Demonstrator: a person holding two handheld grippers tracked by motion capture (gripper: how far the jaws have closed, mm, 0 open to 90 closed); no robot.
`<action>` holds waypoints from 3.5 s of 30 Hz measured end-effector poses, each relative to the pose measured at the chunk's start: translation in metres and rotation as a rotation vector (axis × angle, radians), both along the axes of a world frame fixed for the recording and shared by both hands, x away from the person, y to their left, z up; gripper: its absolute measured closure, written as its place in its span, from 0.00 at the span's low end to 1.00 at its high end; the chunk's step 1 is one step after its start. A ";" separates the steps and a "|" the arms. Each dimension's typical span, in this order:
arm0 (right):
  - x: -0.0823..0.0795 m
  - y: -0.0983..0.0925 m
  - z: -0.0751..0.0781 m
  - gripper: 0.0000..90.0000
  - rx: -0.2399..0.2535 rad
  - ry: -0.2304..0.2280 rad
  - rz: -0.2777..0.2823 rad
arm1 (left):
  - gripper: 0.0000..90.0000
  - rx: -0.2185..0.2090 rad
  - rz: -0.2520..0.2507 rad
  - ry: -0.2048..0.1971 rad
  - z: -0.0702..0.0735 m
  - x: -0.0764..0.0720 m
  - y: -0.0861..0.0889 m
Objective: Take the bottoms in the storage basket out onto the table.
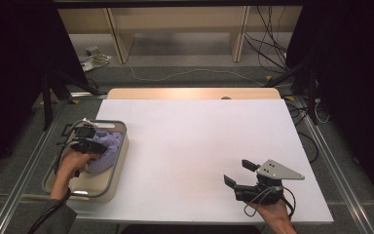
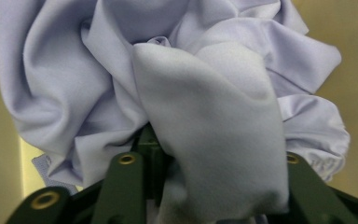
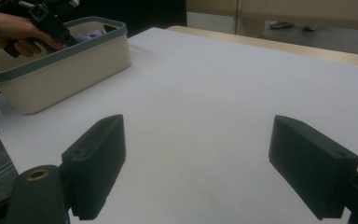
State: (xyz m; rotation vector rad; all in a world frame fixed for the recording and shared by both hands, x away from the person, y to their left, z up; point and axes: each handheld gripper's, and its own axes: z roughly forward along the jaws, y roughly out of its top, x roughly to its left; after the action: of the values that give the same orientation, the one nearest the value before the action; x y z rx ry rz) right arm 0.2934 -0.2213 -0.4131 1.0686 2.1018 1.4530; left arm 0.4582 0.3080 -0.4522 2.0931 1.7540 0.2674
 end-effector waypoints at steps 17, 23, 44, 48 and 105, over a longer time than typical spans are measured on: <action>0.000 0.000 0.001 0.23 -0.012 0.001 0.003 | 0.76 -0.081 -0.007 -0.025 0.006 -0.005 0.007; -0.001 0.000 0.001 0.23 -0.008 -0.001 0.001 | 0.76 -0.118 -0.018 -0.037 0.013 -0.006 0.005; -0.001 0.000 0.001 0.23 -0.012 -0.002 0.006 | 0.76 -0.195 -0.007 -0.083 0.029 -0.014 0.013; -0.001 0.000 0.001 0.23 -0.014 0.002 0.005 | 0.76 -0.204 -0.008 -0.084 0.031 -0.014 0.015; 0.000 -0.002 0.001 0.23 -0.004 -0.001 -0.013 | 0.76 -0.385 -0.031 -0.266 0.084 -0.034 0.027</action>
State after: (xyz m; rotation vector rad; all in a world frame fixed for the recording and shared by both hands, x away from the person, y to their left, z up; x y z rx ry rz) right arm 0.2934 -0.2230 -0.4123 1.0782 2.0925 1.4425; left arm 0.4246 0.3352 -0.3685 1.7224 1.4799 0.1725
